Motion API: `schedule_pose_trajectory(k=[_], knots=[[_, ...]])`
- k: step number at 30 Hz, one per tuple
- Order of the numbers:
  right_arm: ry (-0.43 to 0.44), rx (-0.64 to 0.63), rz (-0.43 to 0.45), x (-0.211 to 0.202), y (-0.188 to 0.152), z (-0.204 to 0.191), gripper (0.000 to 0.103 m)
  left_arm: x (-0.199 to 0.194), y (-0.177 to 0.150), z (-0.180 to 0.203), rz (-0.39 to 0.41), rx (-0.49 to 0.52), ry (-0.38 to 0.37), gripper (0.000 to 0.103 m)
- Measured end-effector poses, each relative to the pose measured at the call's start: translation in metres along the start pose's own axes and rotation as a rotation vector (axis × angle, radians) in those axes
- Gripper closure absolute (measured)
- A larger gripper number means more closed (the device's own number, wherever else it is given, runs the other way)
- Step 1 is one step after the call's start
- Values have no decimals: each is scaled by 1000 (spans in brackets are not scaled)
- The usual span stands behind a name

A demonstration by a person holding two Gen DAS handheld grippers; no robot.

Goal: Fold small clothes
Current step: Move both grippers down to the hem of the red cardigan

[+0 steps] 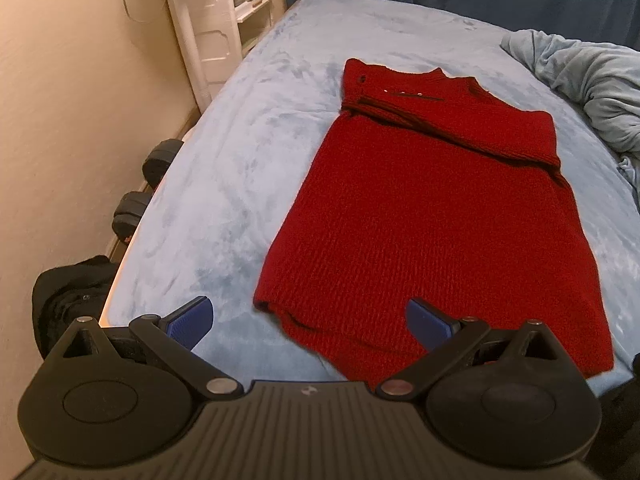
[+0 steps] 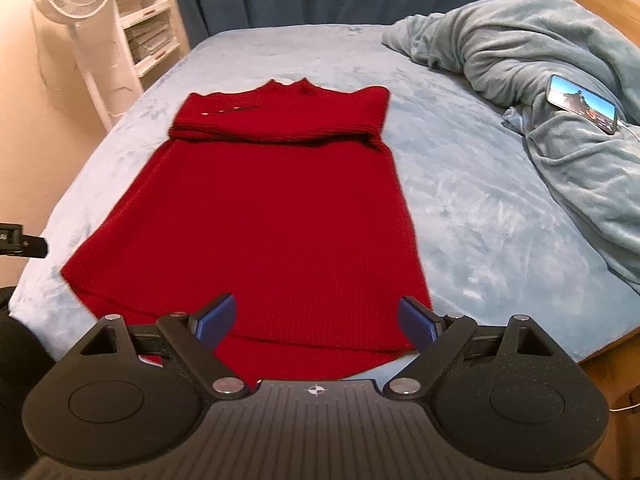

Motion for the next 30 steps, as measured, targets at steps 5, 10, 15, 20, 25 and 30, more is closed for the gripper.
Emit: schedule_pose_trajectory(k=[5,10,15,20,25,30], knots=[[-59,34,4,25,12,29,14,31,16,0,29,27,-22,0],[-97,120,-43,65,20,69,14,79,27,0,-7,60,-65,0],[-90,229,-118,117,25,101,14,135,41,-7,-60,100,-84,0],[-81,325,-177,171,35,123,14,188,53,-14,-81,268,1,0],[-81,396,-274,221,31,134,10,211,42,-15,-202,256,-195,0],[2,319,-271,210,13,111,9,201,22,-13,-256,247,-307,0]])
Point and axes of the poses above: each gripper's, at about its wrist camera, not at the fingertips, and x roughly the way its jaws point, z to its right, y to its top, the point moved 5 cm from there along x, roughly the way its jaws point, and after that the axes turned 3 degrees about x, right-handed, at the moved point
